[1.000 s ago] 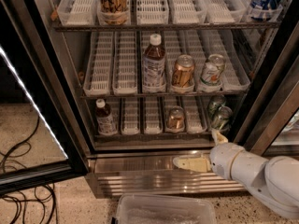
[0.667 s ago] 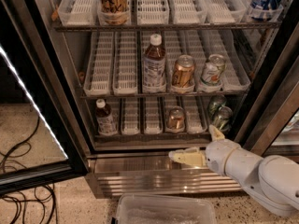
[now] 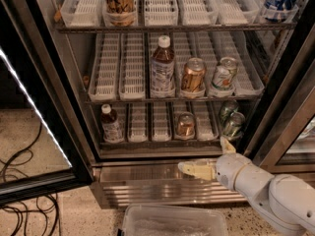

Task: Pick green can from bottom shelf of fridge

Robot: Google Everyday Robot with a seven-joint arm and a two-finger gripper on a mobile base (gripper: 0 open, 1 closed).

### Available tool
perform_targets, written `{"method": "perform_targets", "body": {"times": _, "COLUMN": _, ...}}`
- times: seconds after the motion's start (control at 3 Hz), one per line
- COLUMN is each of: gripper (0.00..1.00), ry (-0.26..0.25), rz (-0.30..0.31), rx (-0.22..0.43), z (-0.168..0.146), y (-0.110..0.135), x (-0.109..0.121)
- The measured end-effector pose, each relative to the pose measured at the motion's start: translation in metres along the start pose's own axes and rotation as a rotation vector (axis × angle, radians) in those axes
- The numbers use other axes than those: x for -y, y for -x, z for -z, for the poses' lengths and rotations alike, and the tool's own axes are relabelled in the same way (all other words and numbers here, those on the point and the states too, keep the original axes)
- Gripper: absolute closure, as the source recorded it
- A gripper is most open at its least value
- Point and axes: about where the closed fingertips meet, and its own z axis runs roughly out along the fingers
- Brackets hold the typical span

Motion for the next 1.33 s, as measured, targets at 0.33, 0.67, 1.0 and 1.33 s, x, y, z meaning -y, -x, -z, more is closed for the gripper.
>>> {"method": "perform_targets", "body": {"times": 0.33, "gripper": 0.01, "ry": -0.104, "rz": 0.009, "rx": 0.031, "z": 0.008, "y": -0.007, "x": 0.027}}
{"method": "perform_targets", "body": {"times": 0.67, "gripper": 0.11, "ry": -0.217, "rz": 0.027, "rx": 0.054, "z": 0.022, "y": -0.011, "x": 0.06}}
{"method": "perform_targets", "body": {"times": 1.0, "gripper": 0.13, "ry": -0.274, "rz": 0.036, "rx": 0.075, "z": 0.026, "y": -0.014, "x": 0.081}}
{"method": "perform_targets", "body": {"times": 1.33, "gripper": 0.27, "ry": -0.321, "rz": 0.041, "rx": 0.114, "z": 0.016, "y": -0.017, "x": 0.097}}
